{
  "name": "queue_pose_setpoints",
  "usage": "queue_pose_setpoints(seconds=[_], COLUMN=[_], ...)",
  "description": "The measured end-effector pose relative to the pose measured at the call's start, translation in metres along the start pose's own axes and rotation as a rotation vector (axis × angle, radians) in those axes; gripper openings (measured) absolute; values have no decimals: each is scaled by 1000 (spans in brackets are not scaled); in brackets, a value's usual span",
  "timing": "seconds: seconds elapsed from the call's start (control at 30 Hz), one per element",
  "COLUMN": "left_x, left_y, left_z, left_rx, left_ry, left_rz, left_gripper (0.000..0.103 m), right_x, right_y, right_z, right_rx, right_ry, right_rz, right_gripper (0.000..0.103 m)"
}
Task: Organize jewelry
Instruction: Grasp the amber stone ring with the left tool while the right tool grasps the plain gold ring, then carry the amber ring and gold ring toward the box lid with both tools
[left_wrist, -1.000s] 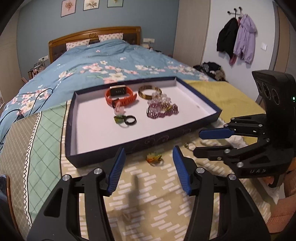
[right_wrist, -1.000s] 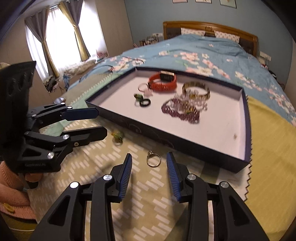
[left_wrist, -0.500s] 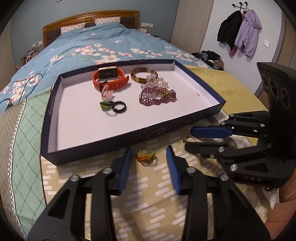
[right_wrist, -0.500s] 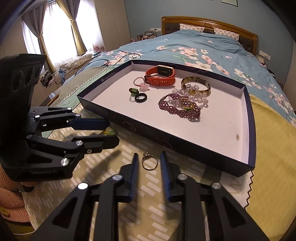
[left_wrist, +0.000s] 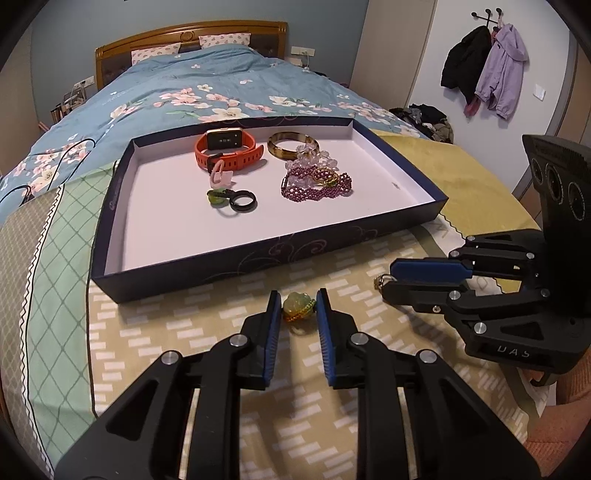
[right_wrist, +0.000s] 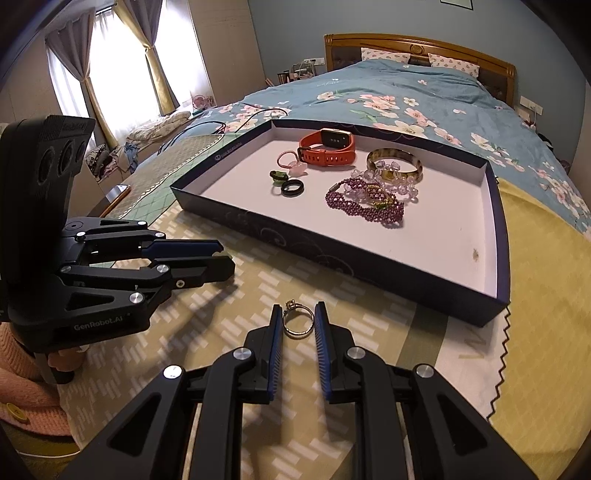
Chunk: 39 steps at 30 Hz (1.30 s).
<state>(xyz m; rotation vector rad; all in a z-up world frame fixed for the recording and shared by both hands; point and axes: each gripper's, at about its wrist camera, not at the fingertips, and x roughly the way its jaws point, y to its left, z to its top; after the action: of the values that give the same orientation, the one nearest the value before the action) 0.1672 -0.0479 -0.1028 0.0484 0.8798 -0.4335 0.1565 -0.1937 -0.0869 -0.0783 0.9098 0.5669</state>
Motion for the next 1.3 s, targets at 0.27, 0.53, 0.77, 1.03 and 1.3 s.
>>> queue_pose_setpoints(seconds=[0.27, 0.53, 0.77, 1.03, 1.3], left_x=[-11, -25, -37, -47, -55], left_y=[-3, -3, -4, -5, -6], left_z=[-4, -4, -1, 5, 6], left_rx=[-13, -19, -26, -34, -34], left_ry=[-24, -60, -90, -116, -141], left_rz=[-9, 12, 13, 17, 26], left_gripper=[20, 20, 20, 20, 20], right_x=[-10, -28, -42, -47, -50], right_y=[2, -5, -10, -9, -9], right_z=[-6, -5, 1, 5, 9], right_rx=[26, 82, 103, 109, 108], right_ry=[-30, -102, -179, -214, -240], right_rz=[19, 27, 27, 34, 36], right_gripper=[16, 16, 16, 16, 16])
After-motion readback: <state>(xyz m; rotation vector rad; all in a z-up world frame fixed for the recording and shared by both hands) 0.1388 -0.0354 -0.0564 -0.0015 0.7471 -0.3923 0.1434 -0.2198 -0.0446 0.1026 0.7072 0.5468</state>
